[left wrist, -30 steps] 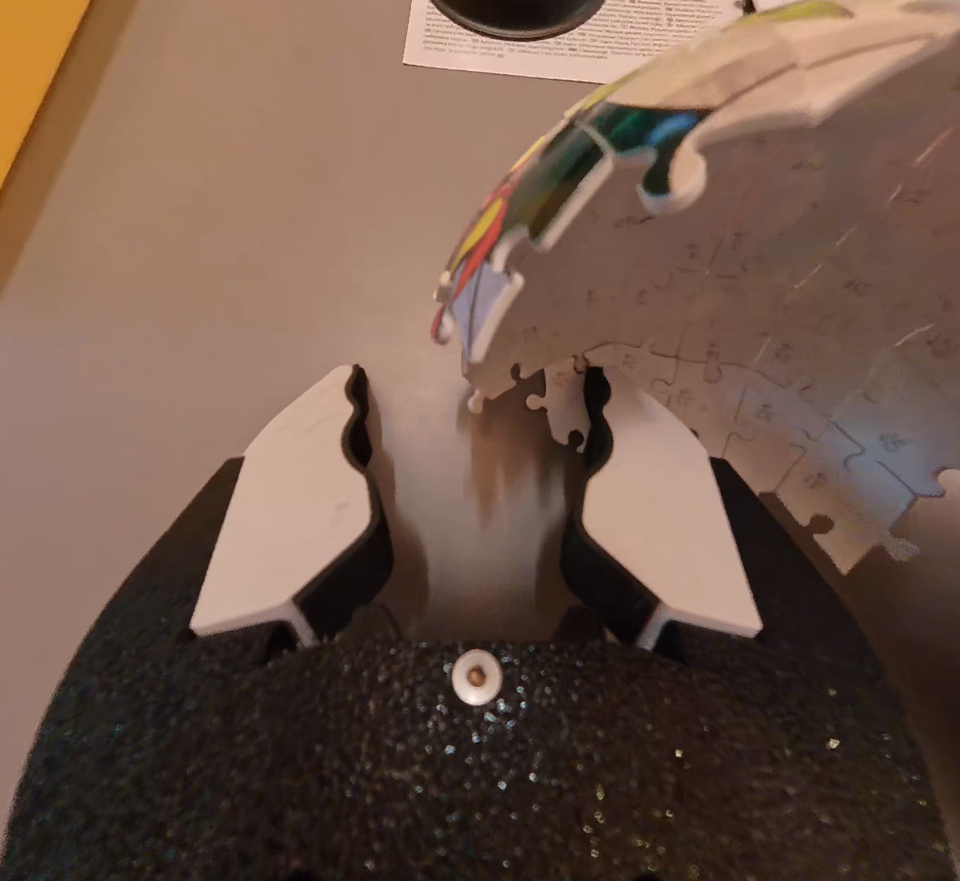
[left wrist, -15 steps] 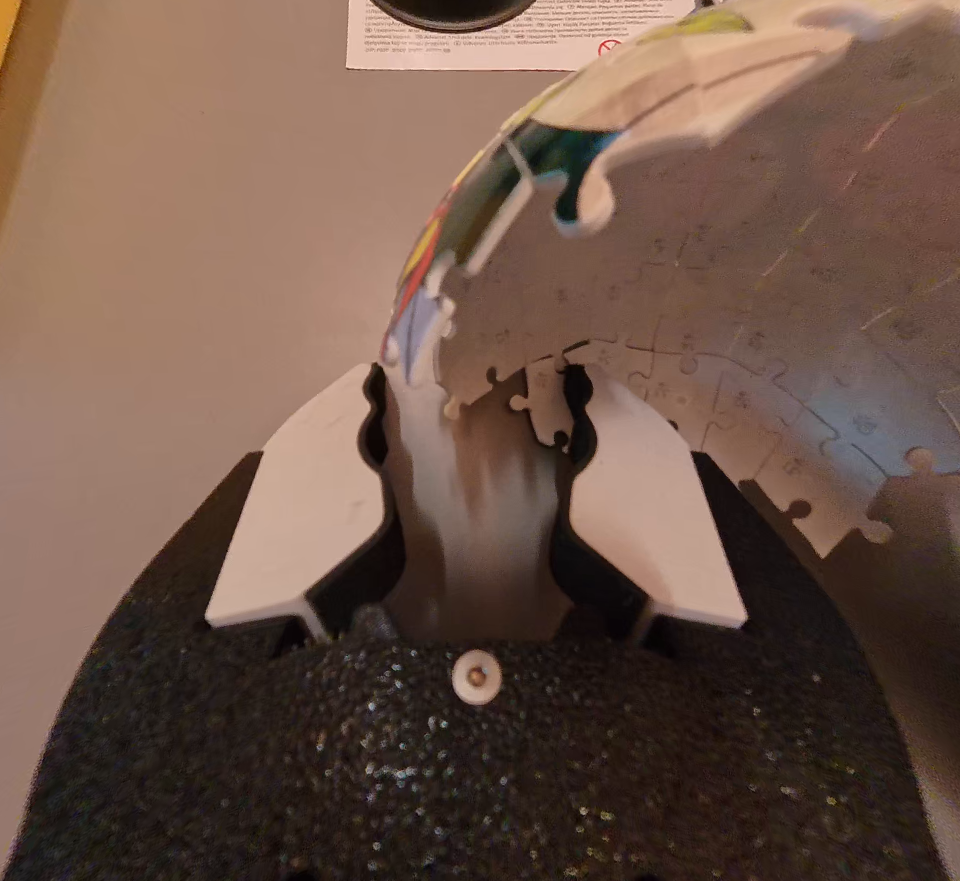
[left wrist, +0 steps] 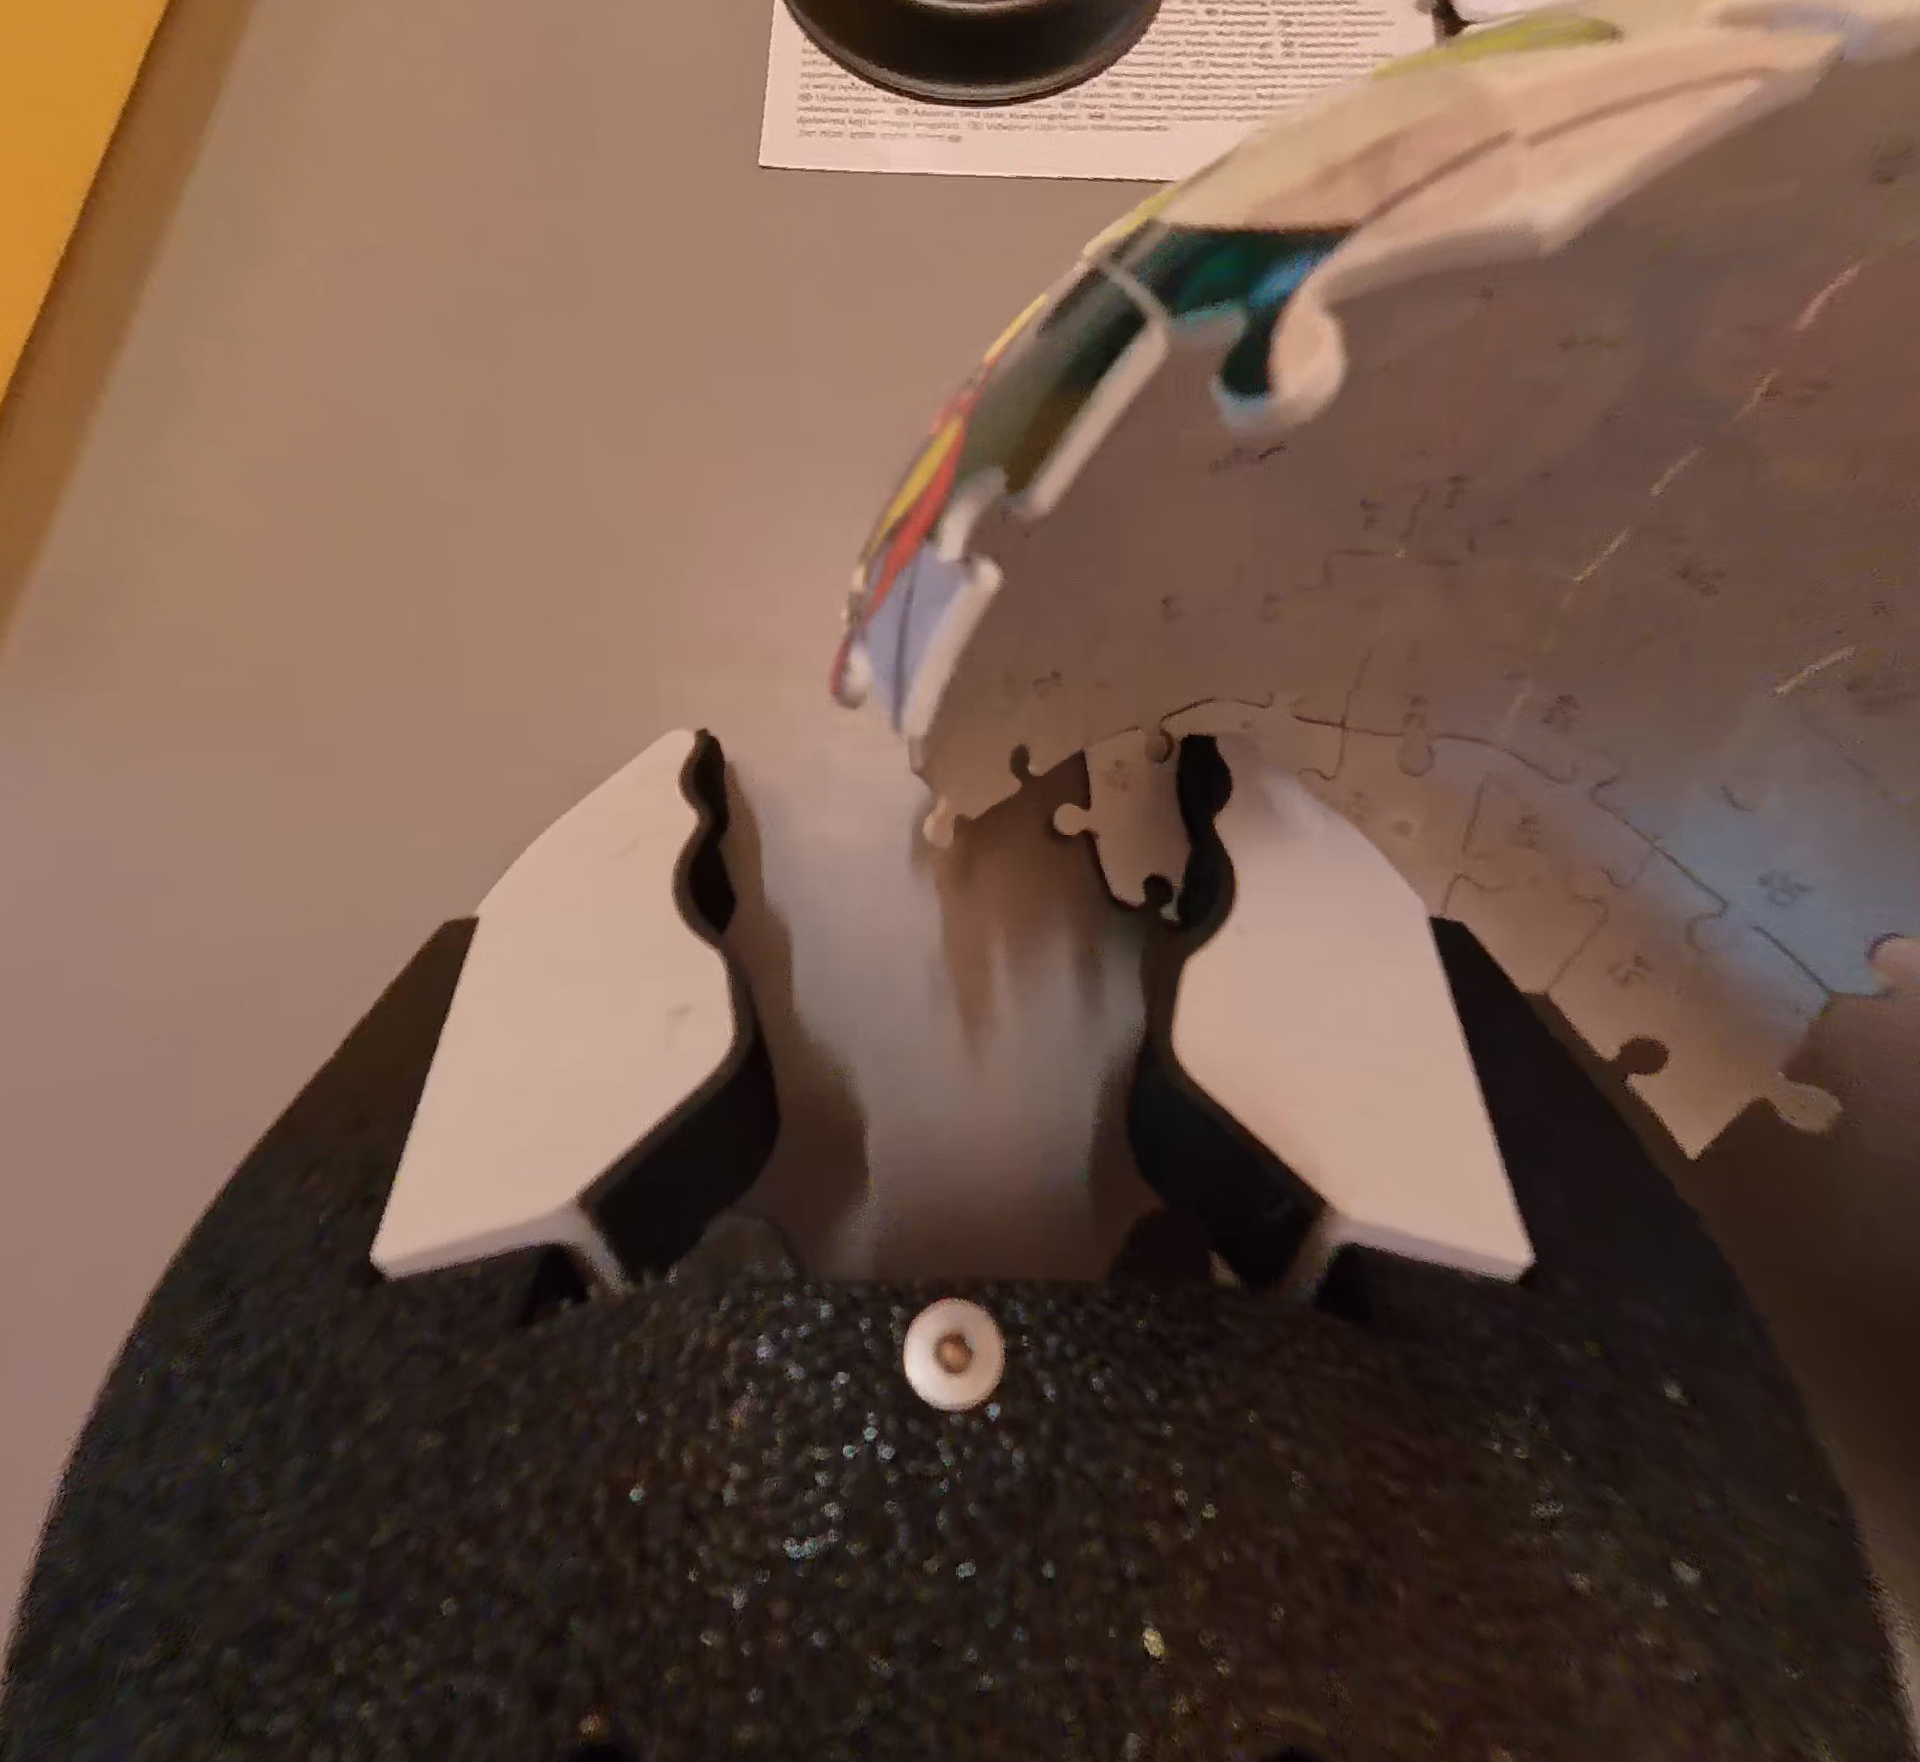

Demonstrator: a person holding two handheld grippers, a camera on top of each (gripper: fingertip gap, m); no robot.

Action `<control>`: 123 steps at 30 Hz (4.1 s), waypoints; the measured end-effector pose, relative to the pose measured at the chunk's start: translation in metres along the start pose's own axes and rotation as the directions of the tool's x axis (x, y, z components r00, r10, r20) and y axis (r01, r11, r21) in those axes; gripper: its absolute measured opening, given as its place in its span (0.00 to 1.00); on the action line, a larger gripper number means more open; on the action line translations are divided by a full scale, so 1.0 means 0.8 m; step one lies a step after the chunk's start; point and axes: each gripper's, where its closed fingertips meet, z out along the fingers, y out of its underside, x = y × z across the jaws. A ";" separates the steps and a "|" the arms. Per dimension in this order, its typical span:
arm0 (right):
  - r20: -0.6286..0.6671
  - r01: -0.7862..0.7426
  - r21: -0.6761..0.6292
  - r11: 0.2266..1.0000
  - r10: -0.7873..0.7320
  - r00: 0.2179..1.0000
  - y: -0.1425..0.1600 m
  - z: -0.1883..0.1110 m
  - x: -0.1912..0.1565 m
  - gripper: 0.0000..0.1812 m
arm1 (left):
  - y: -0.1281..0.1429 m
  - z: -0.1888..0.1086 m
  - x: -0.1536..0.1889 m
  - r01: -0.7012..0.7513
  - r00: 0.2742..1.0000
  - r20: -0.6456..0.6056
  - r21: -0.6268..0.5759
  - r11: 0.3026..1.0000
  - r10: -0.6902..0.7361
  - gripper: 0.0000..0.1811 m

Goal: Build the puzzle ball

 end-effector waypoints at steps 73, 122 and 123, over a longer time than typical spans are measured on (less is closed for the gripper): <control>0.003 -0.007 -0.001 1.000 0.007 1.000 0.001 -0.002 0.000 0.06 | -0.012 0.006 -0.003 -0.255 0.960 -0.109 0.031 0.966 0.257 0.51; 0.003 -0.007 0.000 1.000 0.007 1.000 0.002 0.000 0.002 0.06 | -0.013 -0.002 -0.015 -0.307 0.949 -0.058 0.050 0.950 0.310 0.54; 0.003 -0.007 0.001 1.000 0.007 1.000 0.002 0.000 0.002 0.06 | -0.012 -0.002 -0.015 -0.304 0.951 -0.054 0.044 0.952 0.306 0.54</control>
